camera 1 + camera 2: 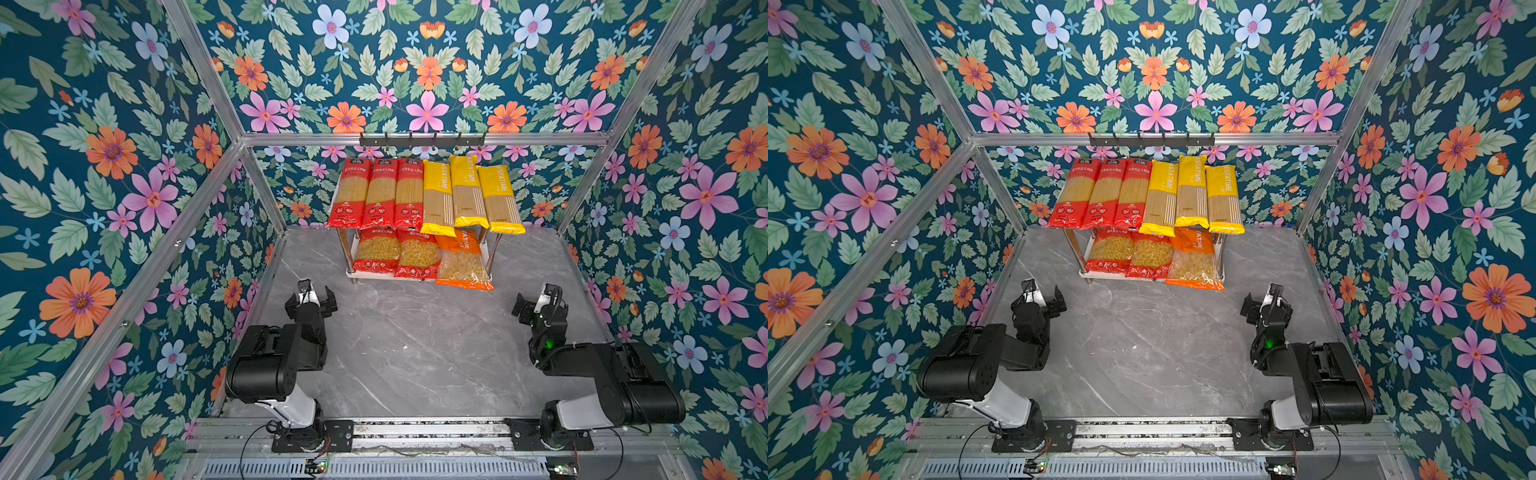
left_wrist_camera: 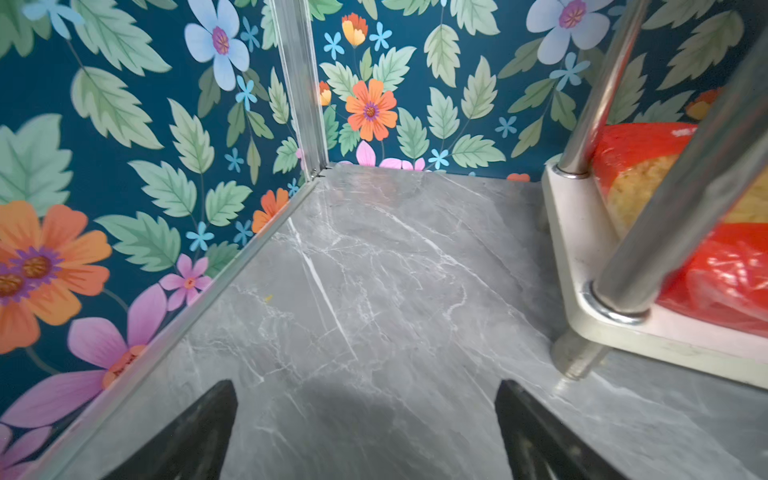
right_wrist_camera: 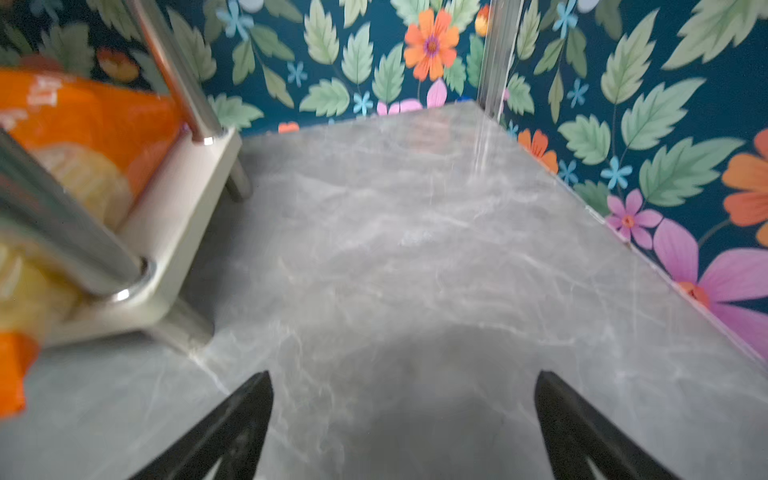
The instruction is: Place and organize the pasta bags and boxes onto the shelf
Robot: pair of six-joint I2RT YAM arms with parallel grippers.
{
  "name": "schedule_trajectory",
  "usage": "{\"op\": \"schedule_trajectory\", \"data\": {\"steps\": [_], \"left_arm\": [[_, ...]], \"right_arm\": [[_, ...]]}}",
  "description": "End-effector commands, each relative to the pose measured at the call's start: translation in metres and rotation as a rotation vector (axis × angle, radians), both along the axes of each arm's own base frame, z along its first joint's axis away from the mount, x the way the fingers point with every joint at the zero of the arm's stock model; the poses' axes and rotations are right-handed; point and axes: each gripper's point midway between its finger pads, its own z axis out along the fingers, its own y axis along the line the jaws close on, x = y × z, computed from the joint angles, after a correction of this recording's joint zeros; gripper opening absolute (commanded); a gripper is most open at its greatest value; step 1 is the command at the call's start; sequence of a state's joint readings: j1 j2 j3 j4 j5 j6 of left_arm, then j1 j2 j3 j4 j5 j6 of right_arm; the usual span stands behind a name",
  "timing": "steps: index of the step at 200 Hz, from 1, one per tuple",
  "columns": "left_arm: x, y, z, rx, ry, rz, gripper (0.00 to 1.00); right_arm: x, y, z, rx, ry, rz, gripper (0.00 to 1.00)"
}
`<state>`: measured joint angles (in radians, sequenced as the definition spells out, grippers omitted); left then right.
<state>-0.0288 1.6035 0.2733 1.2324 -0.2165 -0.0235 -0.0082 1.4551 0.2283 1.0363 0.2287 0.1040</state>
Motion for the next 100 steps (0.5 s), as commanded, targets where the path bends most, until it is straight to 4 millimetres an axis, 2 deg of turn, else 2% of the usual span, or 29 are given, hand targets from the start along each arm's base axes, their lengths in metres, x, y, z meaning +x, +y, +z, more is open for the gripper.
{"op": "schedule_trajectory", "data": {"steps": [1, 100], "left_arm": [[0.0017, -0.0029, 0.0034, -0.016, -0.015, -0.014, 1.00], [0.0017, -0.0025, 0.0038, -0.014, -0.017, -0.012, 1.00]], "right_arm": [[0.0032, 0.0039, 0.0093, 0.023, -0.025, 0.027, 0.99], [0.0048, 0.0022, 0.0081, 0.023, -0.030, 0.030, 0.99]]}}
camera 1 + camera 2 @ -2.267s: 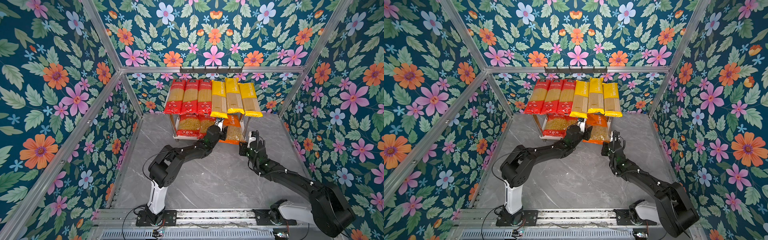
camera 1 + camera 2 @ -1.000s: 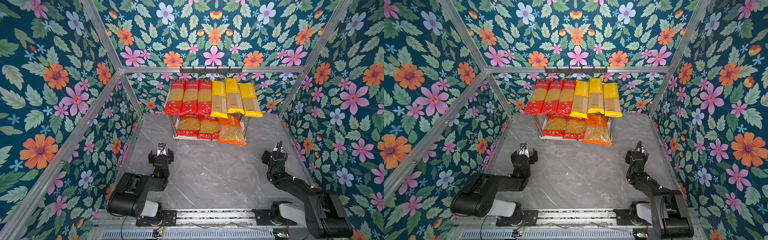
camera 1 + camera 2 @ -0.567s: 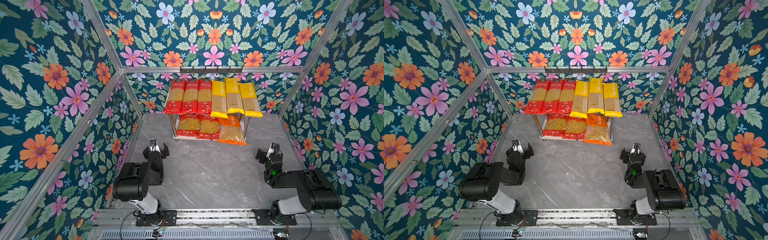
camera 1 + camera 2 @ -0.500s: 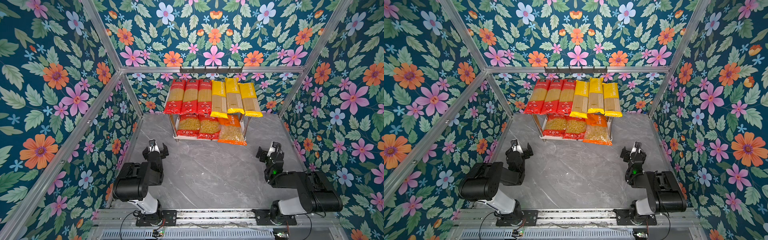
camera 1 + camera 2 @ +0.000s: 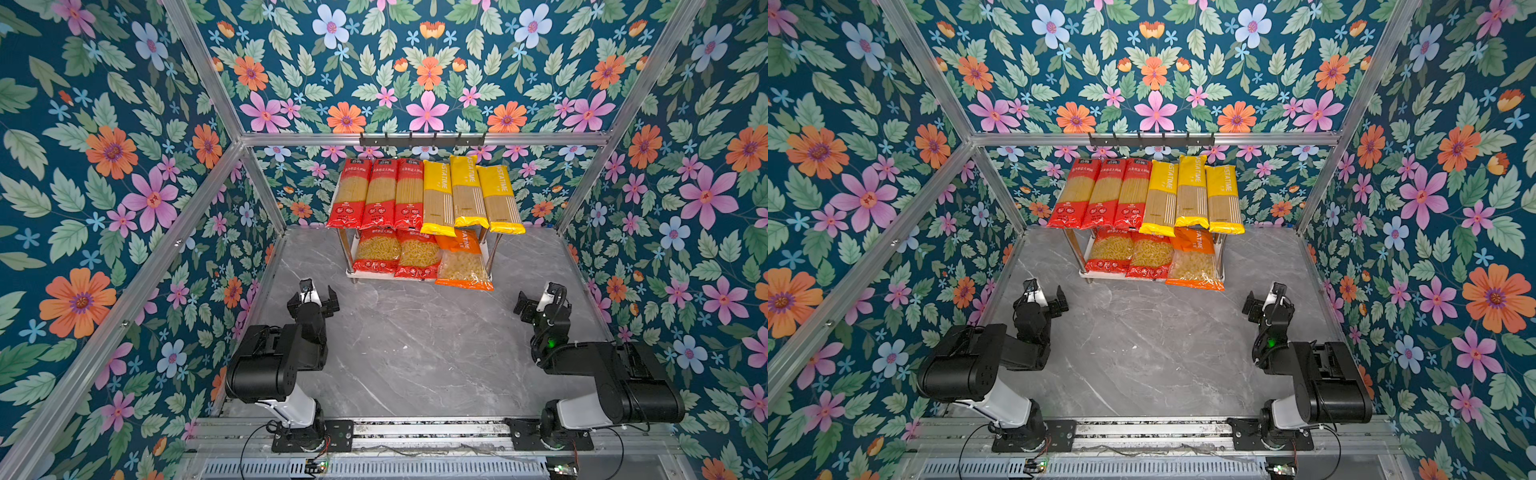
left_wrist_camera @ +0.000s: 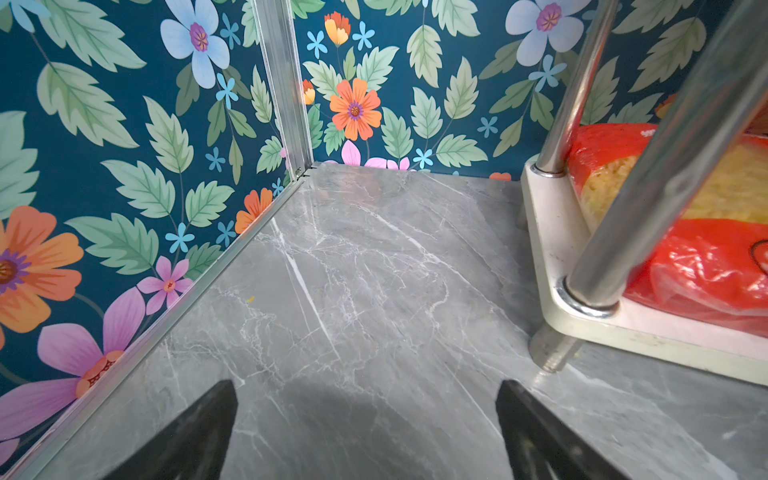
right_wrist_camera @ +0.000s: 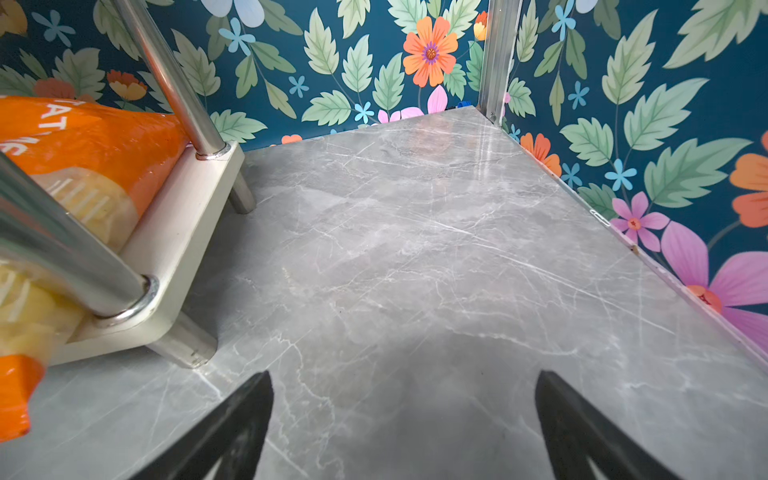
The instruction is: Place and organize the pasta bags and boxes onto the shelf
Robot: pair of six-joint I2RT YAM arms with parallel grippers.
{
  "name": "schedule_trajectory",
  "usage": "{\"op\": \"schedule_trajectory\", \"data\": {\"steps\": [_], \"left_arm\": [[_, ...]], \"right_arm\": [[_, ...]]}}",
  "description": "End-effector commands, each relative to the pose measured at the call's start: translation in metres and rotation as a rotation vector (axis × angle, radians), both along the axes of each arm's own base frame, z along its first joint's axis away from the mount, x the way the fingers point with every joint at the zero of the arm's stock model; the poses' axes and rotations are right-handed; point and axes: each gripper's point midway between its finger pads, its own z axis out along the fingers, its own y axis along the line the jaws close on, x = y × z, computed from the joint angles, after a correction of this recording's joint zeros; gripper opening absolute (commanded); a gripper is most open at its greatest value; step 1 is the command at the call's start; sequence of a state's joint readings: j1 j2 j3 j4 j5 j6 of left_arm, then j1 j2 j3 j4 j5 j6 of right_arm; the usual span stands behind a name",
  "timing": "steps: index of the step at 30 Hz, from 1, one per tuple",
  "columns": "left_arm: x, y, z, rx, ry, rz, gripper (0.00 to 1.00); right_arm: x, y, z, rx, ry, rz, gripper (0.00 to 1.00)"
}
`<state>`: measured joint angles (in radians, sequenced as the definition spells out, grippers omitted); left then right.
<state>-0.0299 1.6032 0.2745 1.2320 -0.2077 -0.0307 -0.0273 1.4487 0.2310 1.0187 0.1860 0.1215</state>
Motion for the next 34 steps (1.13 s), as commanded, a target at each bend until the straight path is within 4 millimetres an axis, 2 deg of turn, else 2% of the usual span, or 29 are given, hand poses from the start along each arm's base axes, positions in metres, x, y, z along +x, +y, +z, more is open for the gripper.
{"op": "schedule_trajectory", "data": {"steps": [1, 25, 34], "left_arm": [[0.0011, -0.0009, 0.0035, -0.006, -0.014, -0.004, 1.00], [0.0010, -0.0009, 0.0033, -0.003, -0.013, -0.004, 1.00], [0.0011, -0.0068, 0.0037, 0.020, -0.012, -0.009, 1.00]], "right_arm": [[0.0045, 0.0019, 0.0096, -0.006, -0.035, 0.012, 0.99], [0.0083, 0.0004, 0.0054, -0.007, 0.002, 0.003, 0.99], [0.0086, 0.0001, 0.0058, -0.007, 0.001, 0.003, 0.99]]}}
